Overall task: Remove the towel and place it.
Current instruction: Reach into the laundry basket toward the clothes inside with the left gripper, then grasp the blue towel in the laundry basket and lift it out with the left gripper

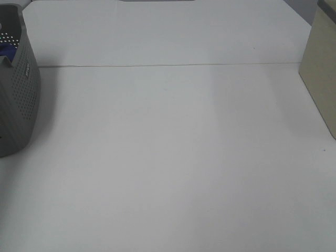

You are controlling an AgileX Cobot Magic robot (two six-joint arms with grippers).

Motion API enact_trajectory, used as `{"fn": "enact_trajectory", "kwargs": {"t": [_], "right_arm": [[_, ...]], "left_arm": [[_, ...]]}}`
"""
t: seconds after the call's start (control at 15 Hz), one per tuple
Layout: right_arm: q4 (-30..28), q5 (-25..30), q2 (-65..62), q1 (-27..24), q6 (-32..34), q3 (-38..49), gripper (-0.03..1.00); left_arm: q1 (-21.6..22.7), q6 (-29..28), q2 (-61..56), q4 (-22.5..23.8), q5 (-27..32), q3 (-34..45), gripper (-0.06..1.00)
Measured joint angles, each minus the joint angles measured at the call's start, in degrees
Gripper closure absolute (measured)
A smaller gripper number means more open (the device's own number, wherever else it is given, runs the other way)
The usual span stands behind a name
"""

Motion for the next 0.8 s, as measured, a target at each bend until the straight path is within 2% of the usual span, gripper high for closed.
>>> {"fn": "enact_trajectory", "kwargs": {"t": [0.27, 0.4, 0.53, 0.8], "right_arm": [[0.0, 0.0, 0.0, 0.0, 0.0, 0.0, 0.0], [0.0, 0.0, 0.0, 0.0, 0.0, 0.0, 0.0], [0.0, 0.0, 0.0, 0.0, 0.0, 0.0, 0.0], [0.0, 0.0, 0.0, 0.0, 0.0, 0.0, 0.0]], "left_arm": [[0.06, -0.34, 5.61, 0.74, -2.92, -1.89, -0.04], [0.06, -0.92, 9.11, 0.74, -3.32, -5.56, -0.04], [0.06, -1.09, 14.04, -2.58, -3.04, -10.89, -0.04], [-0.06, 0.06, 16.04, -6.25, -2.86, -12.89, -0.04]]}}
